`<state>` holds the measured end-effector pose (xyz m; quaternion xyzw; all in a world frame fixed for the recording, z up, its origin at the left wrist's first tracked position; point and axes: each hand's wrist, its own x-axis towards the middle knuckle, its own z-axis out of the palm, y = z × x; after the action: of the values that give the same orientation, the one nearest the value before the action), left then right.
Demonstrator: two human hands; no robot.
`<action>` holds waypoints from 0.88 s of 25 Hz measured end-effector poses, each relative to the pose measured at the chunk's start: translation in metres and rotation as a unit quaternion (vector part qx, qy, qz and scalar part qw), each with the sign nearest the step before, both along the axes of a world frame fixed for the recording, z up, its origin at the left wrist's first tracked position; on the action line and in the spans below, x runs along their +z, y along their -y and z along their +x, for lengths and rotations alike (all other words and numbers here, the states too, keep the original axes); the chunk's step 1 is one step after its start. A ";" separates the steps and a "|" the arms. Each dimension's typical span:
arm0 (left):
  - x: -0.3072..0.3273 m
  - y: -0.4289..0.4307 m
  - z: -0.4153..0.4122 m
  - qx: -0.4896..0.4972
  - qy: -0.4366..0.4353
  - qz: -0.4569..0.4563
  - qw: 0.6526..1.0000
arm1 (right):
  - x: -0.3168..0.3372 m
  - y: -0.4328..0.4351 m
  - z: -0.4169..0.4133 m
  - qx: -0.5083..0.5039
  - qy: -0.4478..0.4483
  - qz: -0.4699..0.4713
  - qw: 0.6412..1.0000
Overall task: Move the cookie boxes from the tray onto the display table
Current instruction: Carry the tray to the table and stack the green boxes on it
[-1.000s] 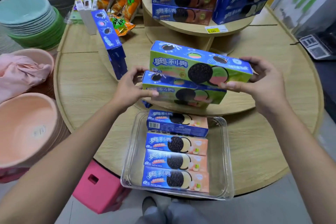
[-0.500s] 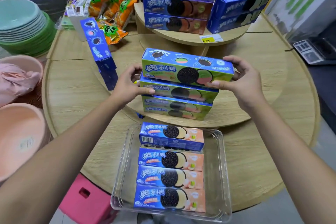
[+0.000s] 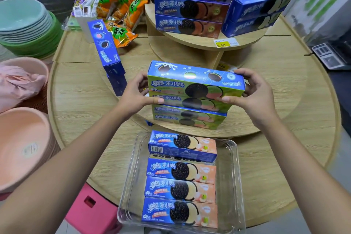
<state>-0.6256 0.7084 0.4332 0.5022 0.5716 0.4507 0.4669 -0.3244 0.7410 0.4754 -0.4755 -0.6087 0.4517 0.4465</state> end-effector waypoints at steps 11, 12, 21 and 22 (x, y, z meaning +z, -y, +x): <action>0.007 0.005 -0.008 -0.010 -0.001 0.018 1.000 | -0.032 0.008 0.020 0.002 0.085 -0.040 0.996; 0.007 0.006 -0.008 -0.011 0.004 0.018 1.000 | -0.032 0.010 0.020 0.000 0.080 -0.038 0.996; 0.009 0.005 -0.006 -0.013 0.018 0.003 1.000 | -0.031 0.014 0.026 0.000 0.057 -0.052 0.997; 0.008 0.004 -0.006 -0.014 0.019 0.002 1.000 | -0.030 0.014 0.027 0.001 0.059 -0.053 0.997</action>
<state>-0.6317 0.7040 0.4414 0.5020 0.5548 0.4550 0.4829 -0.2976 0.7270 0.4450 -0.5236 -0.6095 0.4552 0.3835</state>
